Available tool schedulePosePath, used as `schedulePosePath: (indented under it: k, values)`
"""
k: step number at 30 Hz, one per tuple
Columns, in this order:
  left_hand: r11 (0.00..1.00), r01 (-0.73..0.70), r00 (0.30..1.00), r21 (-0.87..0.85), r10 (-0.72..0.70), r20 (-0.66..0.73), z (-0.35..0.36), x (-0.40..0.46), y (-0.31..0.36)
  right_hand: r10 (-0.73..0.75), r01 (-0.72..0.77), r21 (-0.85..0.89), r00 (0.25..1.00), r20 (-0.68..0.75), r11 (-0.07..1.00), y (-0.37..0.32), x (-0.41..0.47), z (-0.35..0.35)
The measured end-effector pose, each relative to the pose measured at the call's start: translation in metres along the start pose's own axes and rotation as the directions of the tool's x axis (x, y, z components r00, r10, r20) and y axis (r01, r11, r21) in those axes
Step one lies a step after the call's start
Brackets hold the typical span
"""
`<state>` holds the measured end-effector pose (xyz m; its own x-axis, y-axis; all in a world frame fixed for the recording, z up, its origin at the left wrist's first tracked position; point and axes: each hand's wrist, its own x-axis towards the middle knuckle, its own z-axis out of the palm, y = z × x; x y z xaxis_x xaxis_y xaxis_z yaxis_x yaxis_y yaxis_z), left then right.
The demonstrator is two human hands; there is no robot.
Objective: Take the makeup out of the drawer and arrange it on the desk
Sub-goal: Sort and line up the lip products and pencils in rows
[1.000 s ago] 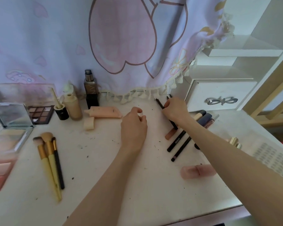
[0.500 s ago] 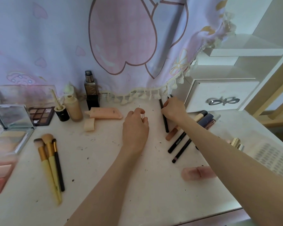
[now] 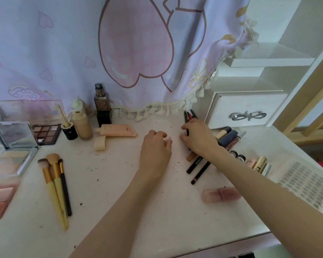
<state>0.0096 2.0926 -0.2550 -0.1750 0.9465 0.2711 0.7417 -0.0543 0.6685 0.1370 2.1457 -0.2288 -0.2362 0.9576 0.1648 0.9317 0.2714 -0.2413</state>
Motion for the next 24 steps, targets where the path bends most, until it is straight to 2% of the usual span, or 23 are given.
schedulePosePath:
  k: [4, 7, 11, 16, 20, 24]
  values:
    - [0.997, -0.065, 0.994, 0.041, 0.061, 0.091, -0.002, -0.004, -0.001, -0.11, 0.122, -0.079, 0.984, 0.141, 0.989, 0.006, -0.012, -0.006]
    - [0.996, -0.077, 0.991, 0.049, 0.071, 0.117, -0.003, -0.002, 0.002, -0.13, 0.145, -0.057, 0.968, 0.216, 0.988, 0.014, -0.015, -0.012]
    - [0.997, -0.043, 0.996, 0.067, 0.037, 0.084, 0.002, 0.008, 0.01, -0.117, 0.126, -0.021, 0.962, 0.247, 0.992, 0.02, -0.014, -0.016]
    - [1.0, 0.015, 0.998, 0.016, -0.016, 0.054, 0.02, 0.031, 0.023, -0.149, 0.145, 0.034, 0.969, 0.196, 0.989, 0.029, -0.018, -0.017]
    - [1.0, 0.025, 0.999, -0.001, -0.025, 0.04, 0.037, 0.046, 0.032, -0.16, 0.151, 0.133, 0.985, 0.065, 0.98, 0.035, -0.024, -0.022]
    - [1.0, -0.01, 0.998, 0.001, 0.01, 0.059, 0.047, 0.052, 0.038, -0.108, 0.11, 0.213, 0.994, -0.02, 0.971, 0.048, -0.031, -0.032]
